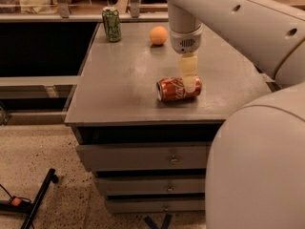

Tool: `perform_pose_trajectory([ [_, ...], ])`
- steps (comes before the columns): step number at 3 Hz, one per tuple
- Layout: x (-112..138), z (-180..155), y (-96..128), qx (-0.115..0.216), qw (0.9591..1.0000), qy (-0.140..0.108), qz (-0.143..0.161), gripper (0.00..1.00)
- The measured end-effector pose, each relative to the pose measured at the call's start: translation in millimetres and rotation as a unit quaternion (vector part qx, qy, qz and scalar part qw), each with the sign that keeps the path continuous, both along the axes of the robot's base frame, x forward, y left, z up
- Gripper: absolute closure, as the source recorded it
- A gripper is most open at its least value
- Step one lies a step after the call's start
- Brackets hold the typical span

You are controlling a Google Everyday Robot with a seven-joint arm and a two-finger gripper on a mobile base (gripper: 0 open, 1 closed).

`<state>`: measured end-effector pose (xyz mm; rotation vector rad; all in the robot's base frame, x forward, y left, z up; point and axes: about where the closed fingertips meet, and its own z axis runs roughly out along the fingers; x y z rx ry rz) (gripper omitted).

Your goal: Knock coke can over

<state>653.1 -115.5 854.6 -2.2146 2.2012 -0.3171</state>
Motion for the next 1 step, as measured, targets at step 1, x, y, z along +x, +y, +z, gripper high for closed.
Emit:
perform_pose_trajectory([
  [1, 0.0, 0.0, 0.0, 0.0, 1.0, 0.0, 0.0, 0.0],
])
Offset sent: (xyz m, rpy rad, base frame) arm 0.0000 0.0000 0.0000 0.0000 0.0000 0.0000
